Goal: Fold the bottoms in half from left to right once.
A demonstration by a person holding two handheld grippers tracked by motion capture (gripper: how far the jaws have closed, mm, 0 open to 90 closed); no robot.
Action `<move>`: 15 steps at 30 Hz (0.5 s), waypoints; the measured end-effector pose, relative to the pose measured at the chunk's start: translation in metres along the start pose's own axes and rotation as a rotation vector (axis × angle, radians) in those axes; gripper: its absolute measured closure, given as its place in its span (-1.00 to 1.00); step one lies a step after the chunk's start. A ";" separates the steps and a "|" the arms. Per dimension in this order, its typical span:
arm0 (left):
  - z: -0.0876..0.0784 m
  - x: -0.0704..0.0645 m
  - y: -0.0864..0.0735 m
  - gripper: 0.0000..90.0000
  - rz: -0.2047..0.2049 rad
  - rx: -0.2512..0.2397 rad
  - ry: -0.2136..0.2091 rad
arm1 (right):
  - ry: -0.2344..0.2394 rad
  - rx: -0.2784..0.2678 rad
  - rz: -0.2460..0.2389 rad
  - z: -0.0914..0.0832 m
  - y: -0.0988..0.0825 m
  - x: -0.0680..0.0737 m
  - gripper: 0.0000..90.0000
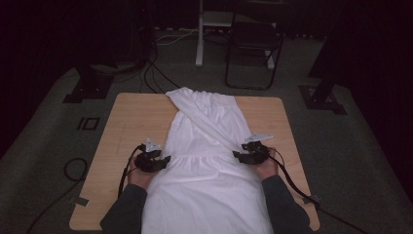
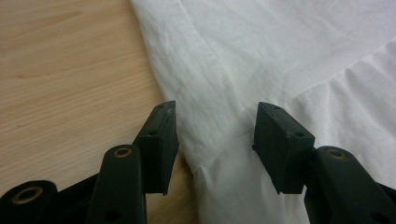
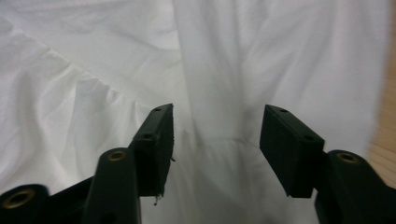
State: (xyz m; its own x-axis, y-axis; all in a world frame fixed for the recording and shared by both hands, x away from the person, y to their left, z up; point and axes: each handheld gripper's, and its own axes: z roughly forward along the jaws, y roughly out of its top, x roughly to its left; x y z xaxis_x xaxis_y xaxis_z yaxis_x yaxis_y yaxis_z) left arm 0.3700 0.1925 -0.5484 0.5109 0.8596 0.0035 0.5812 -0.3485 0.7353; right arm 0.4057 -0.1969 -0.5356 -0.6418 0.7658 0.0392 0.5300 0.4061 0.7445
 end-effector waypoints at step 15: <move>0.006 -0.004 -0.007 0.13 0.000 0.017 0.010 | -0.096 -0.057 0.210 -0.010 -0.019 -0.049 0.80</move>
State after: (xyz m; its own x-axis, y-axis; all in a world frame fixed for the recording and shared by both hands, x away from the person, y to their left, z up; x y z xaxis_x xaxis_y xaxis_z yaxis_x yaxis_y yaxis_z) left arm 0.3676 0.1893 -0.5574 0.5049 0.8631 0.0101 0.5921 -0.3548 0.7236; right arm 0.4219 -0.2467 -0.5450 -0.4637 0.8757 0.1350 0.6124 0.2067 0.7630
